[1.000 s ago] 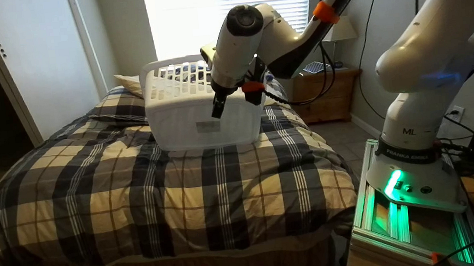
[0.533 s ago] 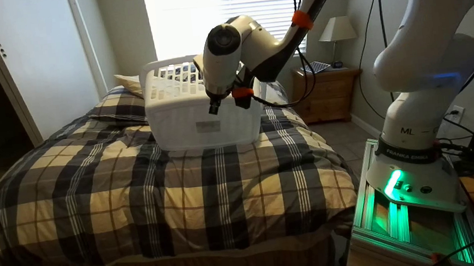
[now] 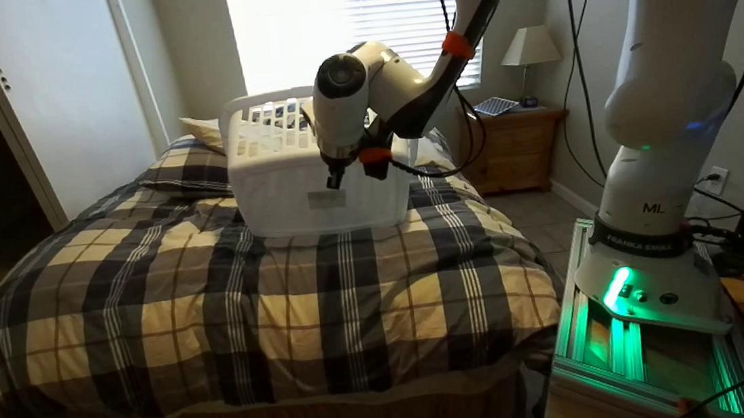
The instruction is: Push the white basket forward until it is upside down on the bed
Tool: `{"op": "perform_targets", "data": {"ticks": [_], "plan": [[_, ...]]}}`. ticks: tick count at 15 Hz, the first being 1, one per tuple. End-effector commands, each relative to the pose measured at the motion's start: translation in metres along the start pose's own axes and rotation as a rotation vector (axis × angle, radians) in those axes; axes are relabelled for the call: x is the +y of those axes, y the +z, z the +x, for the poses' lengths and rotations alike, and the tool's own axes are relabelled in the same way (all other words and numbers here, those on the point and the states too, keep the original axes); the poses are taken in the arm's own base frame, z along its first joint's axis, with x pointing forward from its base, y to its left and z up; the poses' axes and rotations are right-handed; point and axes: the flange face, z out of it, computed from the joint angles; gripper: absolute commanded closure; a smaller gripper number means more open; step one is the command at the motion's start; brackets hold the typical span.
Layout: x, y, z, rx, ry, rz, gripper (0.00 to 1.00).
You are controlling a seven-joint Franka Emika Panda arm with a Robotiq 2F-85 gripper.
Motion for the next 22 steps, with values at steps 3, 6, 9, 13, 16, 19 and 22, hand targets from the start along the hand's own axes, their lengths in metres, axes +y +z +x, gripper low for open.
{"op": "perform_targets", "data": {"ticks": [3,6,9,13,16,19,22], "plan": [[0.005,0.003,0.002,0.016,0.005,-0.024,0.98],[0.007,0.033,0.0,0.004,0.01,-0.059,1.0],[0.009,0.049,0.004,0.032,0.011,-0.074,1.0],[0.009,0.061,0.01,0.09,0.002,-0.078,1.0],[0.024,0.077,0.017,0.132,0.015,-0.119,1.0],[0.044,0.09,0.023,0.2,0.028,-0.19,1.0],[0.068,0.103,0.025,0.256,0.043,-0.254,1.0]]}}
